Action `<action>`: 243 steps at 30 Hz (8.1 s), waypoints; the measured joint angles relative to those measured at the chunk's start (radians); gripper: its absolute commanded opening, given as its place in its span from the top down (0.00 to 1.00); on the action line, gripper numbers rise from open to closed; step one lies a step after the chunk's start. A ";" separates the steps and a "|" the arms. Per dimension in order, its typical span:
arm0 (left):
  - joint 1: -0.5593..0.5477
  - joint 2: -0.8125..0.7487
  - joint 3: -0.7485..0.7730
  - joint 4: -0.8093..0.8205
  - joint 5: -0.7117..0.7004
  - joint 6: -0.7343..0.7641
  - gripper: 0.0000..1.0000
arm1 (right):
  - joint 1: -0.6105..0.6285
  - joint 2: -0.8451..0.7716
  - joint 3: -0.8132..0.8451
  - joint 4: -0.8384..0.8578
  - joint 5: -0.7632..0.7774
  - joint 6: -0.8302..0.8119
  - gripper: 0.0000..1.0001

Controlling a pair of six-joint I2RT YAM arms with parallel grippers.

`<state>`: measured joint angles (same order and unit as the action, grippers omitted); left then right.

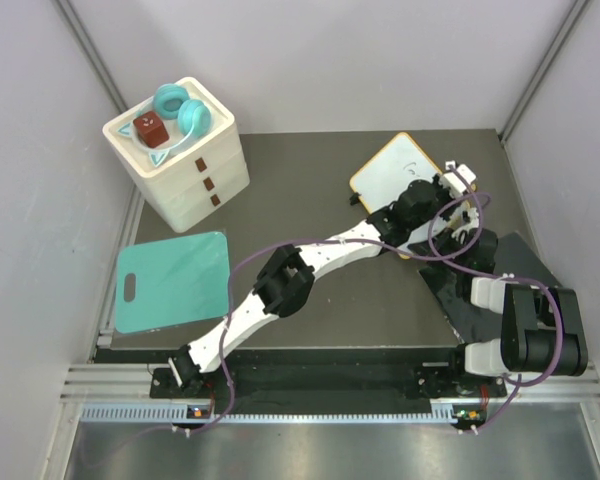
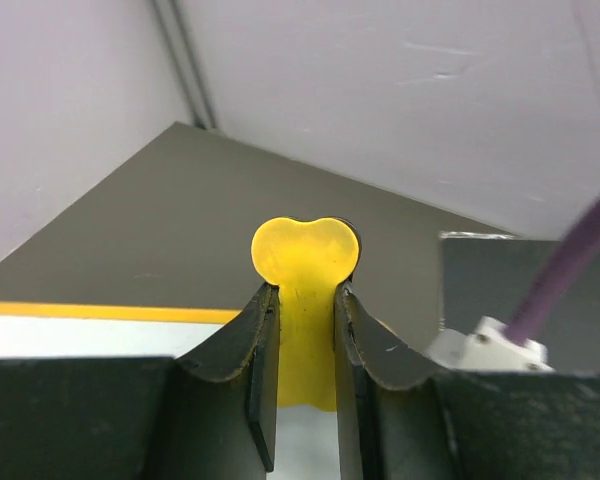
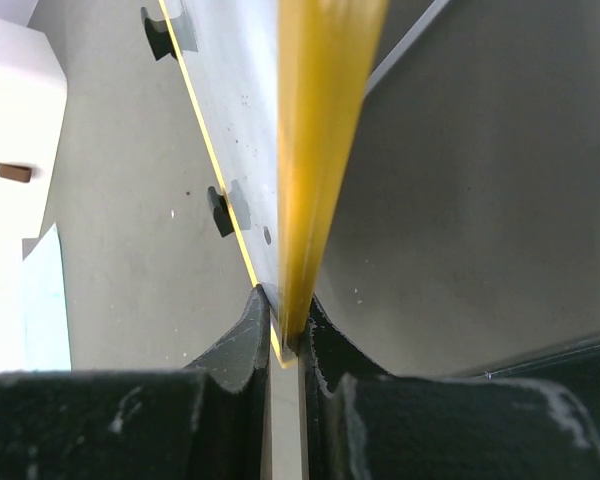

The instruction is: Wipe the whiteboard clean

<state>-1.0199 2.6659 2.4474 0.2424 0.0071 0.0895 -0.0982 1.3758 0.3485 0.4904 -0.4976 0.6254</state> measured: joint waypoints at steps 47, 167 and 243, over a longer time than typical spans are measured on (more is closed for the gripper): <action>0.155 0.078 0.009 0.196 -0.012 -0.127 1.00 | 0.000 0.000 0.002 0.005 -0.009 0.000 1.00; 0.294 -0.072 -0.512 0.574 -0.040 -0.280 1.00 | 0.016 0.002 0.015 0.013 -0.018 -0.023 1.00; 0.064 -0.318 -0.853 0.600 0.104 -0.293 1.00 | -0.257 -0.510 0.135 -0.385 0.248 0.027 0.41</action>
<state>-0.9558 2.3482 1.5948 0.8425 0.1112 -0.2035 -0.3557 0.8654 0.4839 0.1051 -0.2501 0.6525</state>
